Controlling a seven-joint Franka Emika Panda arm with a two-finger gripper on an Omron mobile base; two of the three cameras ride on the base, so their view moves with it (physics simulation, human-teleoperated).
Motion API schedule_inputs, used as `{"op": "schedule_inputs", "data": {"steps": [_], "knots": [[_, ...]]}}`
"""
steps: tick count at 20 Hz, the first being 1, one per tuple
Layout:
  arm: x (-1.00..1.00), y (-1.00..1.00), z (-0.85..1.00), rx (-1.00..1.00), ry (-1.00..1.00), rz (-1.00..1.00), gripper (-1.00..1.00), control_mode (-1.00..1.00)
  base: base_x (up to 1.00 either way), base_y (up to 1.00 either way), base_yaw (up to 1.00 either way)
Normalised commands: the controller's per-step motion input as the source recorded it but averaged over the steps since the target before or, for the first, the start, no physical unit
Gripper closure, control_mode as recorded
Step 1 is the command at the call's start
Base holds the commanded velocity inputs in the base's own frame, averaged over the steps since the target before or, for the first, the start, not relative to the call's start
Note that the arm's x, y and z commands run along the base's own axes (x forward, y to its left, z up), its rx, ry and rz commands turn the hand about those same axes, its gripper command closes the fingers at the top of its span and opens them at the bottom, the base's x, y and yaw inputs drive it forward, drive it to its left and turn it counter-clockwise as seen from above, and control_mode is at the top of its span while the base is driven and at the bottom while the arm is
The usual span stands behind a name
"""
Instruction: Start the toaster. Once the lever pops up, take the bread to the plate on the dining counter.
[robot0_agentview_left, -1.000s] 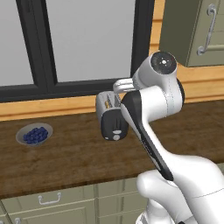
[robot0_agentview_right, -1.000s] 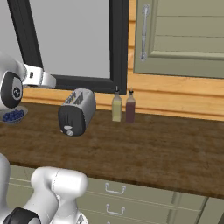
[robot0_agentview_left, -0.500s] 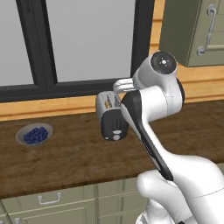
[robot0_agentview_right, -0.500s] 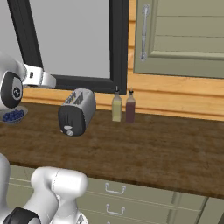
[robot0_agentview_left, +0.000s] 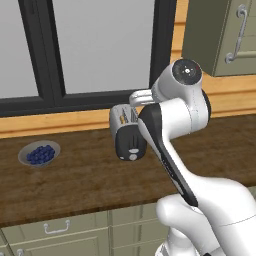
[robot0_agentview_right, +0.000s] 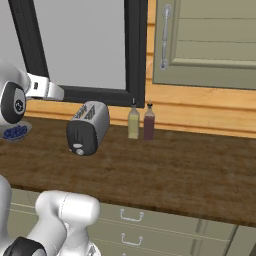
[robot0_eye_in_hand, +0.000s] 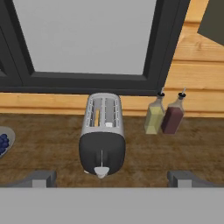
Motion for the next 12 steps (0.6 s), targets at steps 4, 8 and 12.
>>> {"op": "schedule_inputs", "data": {"steps": [4,8,12], "knots": [[0.00,0.00,0.00,0.00,0.00,0.00,-1.00,-1.00,0.00,0.00,0.00],[0.00,0.00,0.00,0.00,0.00,0.00,-1.00,-1.00,0.00,0.00,0.00],[0.00,0.00,0.00,0.00,0.00,0.00,-1.00,-1.00,0.00,0.00,0.00]]}}
